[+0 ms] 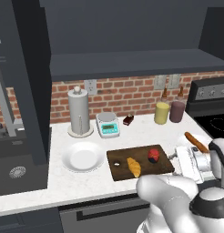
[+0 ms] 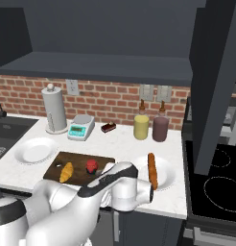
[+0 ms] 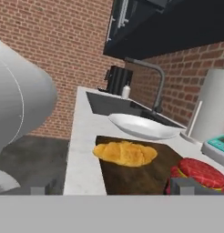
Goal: From the different types of pastries on the counter, select a croissant and place it on the cutting board. Then retrieve a jar of jam from the cabinet and place it alongside the croissant on the cutting board.
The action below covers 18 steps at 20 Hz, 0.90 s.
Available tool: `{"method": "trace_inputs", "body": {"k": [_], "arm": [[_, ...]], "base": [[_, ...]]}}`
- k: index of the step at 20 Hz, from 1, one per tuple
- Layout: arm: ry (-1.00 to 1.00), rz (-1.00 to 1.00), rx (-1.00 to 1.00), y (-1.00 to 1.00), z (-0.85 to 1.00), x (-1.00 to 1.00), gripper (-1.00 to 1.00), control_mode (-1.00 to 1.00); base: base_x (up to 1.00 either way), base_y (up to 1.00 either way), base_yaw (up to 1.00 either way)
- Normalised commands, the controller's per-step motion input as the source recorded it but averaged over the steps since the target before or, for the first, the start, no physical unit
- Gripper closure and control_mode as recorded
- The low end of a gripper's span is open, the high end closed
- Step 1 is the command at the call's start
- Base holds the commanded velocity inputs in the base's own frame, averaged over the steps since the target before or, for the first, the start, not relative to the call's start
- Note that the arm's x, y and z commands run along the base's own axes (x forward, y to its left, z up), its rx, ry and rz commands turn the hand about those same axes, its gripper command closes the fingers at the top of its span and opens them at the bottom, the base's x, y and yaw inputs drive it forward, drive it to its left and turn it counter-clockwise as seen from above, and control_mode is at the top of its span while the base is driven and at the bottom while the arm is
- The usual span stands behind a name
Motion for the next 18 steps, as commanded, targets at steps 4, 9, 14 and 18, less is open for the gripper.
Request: {"method": "trace_inputs", "body": {"k": [4, 9, 14, 18], "arm": [[-0.07, 0.0, 0.19, -0.11, 0.42, -0.82, -1.0, -1.0], [0.0, 0.0, 0.21, -0.03, 0.67, -0.7, -1.0, -1.0], [0.02, 0.0, 0.19, 0.0, 0.72, -0.64, -1.0, -1.0], [0.07, 0.0, 0.18, 0.0, 0.88, -0.62, -1.0, -1.0]], "base": [[0.0, 0.0, 0.0], [0.0, 0.0, 0.0], [0.0, 0.0, 0.0], [0.0, 0.0, 0.0]]}}
